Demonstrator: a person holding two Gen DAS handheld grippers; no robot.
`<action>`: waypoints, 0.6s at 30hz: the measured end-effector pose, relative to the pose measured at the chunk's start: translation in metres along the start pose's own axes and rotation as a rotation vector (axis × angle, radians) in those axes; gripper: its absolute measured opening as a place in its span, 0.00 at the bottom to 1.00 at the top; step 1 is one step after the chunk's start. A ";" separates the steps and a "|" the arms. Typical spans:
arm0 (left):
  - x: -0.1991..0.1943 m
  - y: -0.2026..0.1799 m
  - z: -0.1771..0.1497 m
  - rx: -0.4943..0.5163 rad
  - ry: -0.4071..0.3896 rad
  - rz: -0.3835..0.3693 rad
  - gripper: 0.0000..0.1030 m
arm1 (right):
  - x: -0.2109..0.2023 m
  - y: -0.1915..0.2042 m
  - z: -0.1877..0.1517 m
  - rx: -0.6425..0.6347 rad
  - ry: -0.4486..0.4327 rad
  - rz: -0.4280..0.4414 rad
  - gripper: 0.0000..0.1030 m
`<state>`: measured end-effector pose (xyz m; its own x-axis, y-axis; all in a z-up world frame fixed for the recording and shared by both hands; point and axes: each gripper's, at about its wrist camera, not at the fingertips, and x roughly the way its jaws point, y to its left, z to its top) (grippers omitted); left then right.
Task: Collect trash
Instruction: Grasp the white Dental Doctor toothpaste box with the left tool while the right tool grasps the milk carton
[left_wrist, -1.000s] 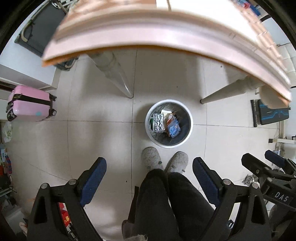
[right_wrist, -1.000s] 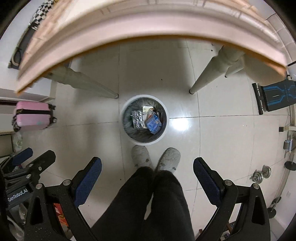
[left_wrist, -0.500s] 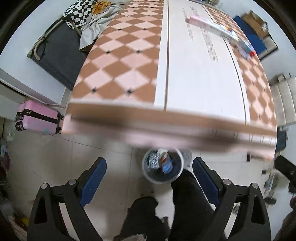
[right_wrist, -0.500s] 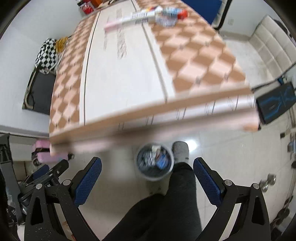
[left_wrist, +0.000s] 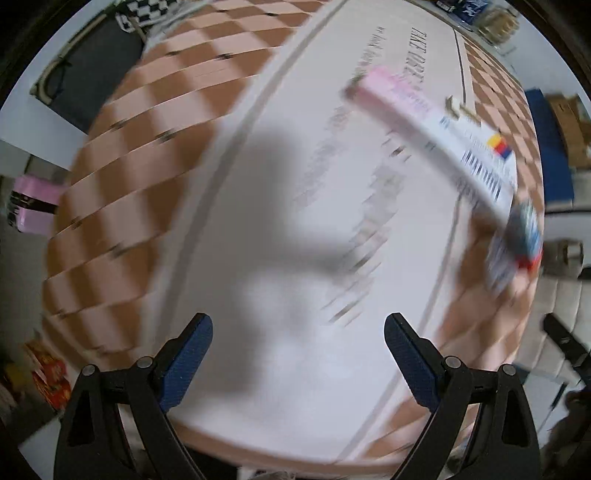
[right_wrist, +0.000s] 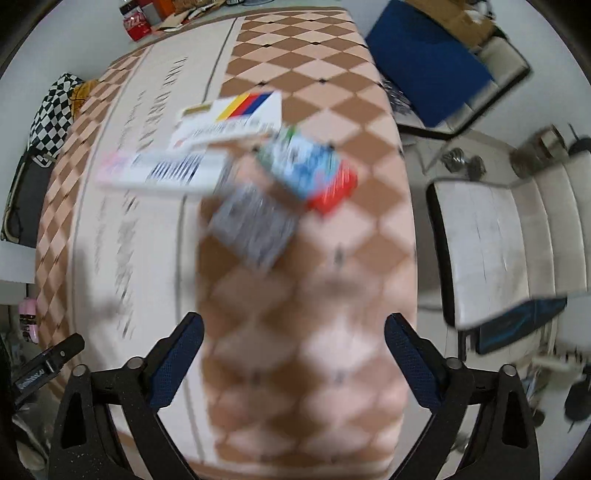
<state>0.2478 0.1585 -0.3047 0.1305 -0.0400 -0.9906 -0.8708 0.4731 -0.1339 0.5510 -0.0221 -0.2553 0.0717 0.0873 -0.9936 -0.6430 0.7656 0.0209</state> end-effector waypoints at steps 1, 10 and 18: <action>0.003 -0.011 0.011 -0.014 0.009 -0.013 0.92 | 0.010 -0.002 0.019 -0.027 0.009 -0.001 0.82; 0.026 -0.073 0.097 -0.139 0.060 -0.075 0.92 | 0.080 0.005 0.097 -0.175 0.132 0.046 0.65; 0.058 -0.091 0.115 -0.295 0.137 -0.143 0.67 | 0.085 -0.046 0.116 0.048 0.139 0.075 0.61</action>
<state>0.3890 0.2142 -0.3473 0.2140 -0.2143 -0.9530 -0.9502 0.1808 -0.2540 0.6749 0.0238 -0.3283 -0.0837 0.0592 -0.9947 -0.6048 0.7904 0.0979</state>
